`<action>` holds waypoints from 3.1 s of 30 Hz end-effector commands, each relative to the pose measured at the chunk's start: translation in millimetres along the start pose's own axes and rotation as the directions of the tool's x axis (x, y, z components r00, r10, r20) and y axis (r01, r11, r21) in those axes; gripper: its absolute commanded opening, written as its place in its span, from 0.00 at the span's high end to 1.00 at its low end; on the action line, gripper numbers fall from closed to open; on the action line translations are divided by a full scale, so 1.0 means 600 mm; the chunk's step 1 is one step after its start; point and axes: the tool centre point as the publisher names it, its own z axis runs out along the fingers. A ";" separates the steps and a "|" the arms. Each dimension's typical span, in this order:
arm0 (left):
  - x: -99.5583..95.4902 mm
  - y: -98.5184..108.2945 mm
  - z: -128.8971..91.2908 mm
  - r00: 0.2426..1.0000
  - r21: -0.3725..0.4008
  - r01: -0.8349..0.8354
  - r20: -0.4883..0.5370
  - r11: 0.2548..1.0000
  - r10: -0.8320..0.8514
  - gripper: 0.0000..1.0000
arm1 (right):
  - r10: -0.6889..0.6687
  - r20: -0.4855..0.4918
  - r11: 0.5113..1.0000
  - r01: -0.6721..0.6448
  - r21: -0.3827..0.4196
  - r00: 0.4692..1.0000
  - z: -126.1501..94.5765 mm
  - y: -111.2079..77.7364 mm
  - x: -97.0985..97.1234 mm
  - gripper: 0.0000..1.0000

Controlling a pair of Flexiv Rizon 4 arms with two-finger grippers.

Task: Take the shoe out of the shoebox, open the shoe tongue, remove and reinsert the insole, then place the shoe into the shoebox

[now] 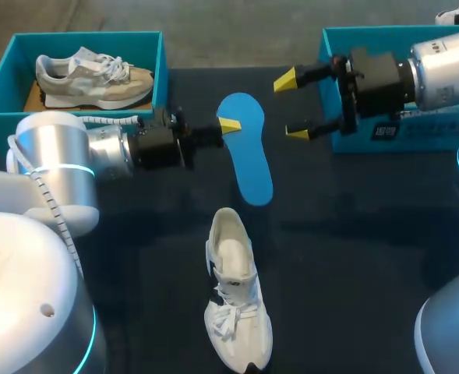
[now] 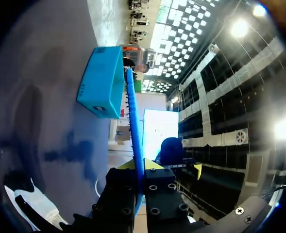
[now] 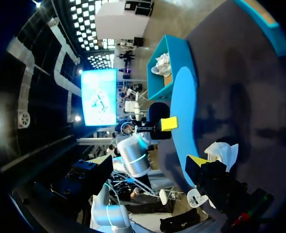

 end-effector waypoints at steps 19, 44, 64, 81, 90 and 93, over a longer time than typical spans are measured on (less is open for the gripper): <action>0.123 -0.033 -0.046 0.365 0.081 -0.927 -0.027 0.366 0.931 1.00 | 0.001 0.001 1.000 -0.001 -0.002 1.000 0.004 -0.001 0.001 0.00; 0.159 -0.077 -0.069 -0.176 0.165 -0.976 -0.213 -0.142 0.961 1.00 | 0.001 0.001 1.000 -0.001 -0.002 1.000 0.004 -0.001 0.001 0.00; 0.186 -0.034 -0.096 -0.777 0.242 -0.628 -0.157 -0.740 0.609 1.00 | 0.001 0.001 1.000 -0.001 -0.002 1.000 0.004 -0.001 0.001 0.00; 0.162 -0.041 -0.103 -0.989 0.272 -0.143 -0.064 -0.952 0.130 1.00 | 0.001 0.001 1.000 -0.001 -0.002 1.000 0.004 -0.001 0.001 0.00; 0.162 -0.041 -0.103 -0.989 0.272 -0.143 -0.064 -0.952 0.130 1.00 | 0.001 0.001 1.000 -0.001 -0.002 1.000 0.004 -0.001 0.001 0.00; 0.162 -0.041 -0.103 -0.989 0.272 -0.143 -0.064 -0.952 0.130 1.00 | 0.001 0.001 1.000 -0.001 -0.002 1.000 0.004 -0.001 0.001 0.00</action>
